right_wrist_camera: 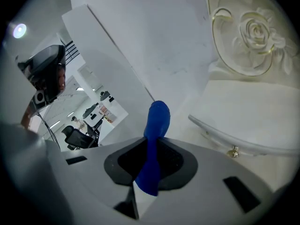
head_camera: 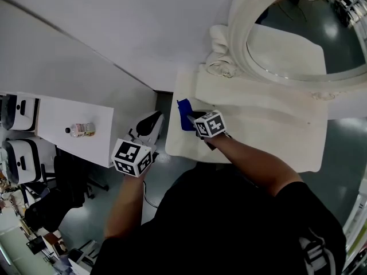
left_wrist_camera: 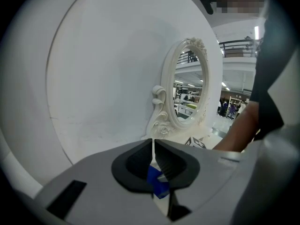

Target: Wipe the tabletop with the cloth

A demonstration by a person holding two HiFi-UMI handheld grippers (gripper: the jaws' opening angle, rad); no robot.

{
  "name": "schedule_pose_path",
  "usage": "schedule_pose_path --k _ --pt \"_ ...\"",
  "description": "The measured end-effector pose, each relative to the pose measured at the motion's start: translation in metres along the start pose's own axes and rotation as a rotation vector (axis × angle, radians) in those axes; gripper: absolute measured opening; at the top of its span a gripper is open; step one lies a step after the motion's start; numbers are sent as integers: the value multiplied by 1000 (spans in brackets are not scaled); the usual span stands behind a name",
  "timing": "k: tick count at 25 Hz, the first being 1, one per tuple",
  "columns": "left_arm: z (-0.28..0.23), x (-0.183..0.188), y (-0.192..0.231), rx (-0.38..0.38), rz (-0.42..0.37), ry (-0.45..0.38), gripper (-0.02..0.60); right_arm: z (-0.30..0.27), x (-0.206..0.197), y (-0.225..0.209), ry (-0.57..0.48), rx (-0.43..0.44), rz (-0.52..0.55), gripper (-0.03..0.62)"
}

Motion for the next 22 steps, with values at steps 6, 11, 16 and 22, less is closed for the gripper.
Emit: schedule_pose_path --k 6,11,16,22 --pt "-1 -13 8 0 7 32 25 -37 -21 -9 89 -29 -6 48" --pt "-5 -16 10 -10 9 43 25 -46 -43 -17 156 -61 -28 49" --pt "-13 -16 7 -24 14 42 25 -37 -53 -31 160 -88 -62 49" --pt "-28 -15 -8 -72 -2 49 25 -7 -72 -57 169 -154 -89 49"
Point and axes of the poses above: the fingertips, and each gripper's own axes: z backward along the fingers, y to its left, x out of its top, the point moved 3 cm from there along z, backward along the fingers, and after that the axes turned 8 degrees about z, right-handed, at the moved point
